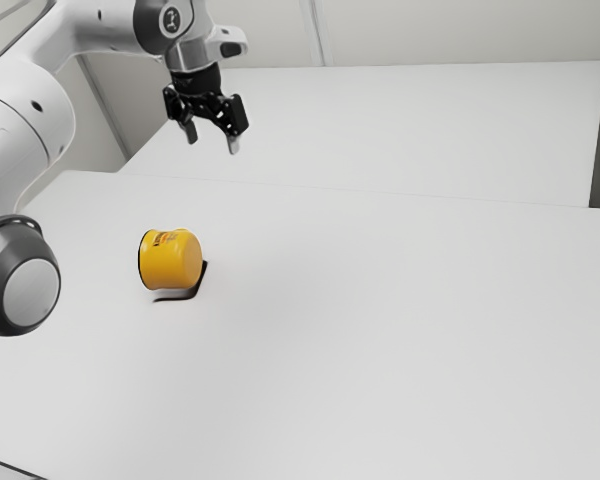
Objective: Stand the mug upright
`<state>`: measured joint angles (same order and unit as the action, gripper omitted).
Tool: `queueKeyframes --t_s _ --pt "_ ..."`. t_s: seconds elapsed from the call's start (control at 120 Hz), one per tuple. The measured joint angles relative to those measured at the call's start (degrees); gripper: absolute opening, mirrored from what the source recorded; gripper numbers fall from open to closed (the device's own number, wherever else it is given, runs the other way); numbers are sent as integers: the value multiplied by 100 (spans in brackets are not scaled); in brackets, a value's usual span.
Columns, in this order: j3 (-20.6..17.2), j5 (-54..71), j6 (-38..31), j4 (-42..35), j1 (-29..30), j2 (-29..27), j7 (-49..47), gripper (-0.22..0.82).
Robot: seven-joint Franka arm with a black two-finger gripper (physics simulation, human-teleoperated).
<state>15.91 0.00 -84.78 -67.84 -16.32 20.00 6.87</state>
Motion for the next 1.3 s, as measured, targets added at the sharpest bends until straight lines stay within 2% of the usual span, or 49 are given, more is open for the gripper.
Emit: queueKeyframes --t_s 0.2,0.292,0.408,0.483,0.567,0.7,0.775,0.875,1.0,1.125,1.3 --pt "25 -19 -19 -133 1 -117 50 60" --pt "69 -210 -373 -906 171 -569 60 60" --pt "84 -795 -1156 -2259 480 -1206 62 60" --pt "204 -1069 -1591 -2838 613 -1570 38 60" --pt "389 -1080 -1866 -3157 805 -1893 14 60" --pt "446 -778 -1909 -3462 1361 -2270 -23 60" --pt "623 -703 -1919 -3662 1328 -2412 -12 60" --pt "847 -1043 -2072 -3995 1221 -2470 179 60" --pt "907 -1755 -2387 -4327 1580 -2435 593 60" --pt "941 -2558 -2627 -4493 1924 -2188 1131 60" --pt "995 -3659 -2712 -4483 2287 -1551 1973 60"
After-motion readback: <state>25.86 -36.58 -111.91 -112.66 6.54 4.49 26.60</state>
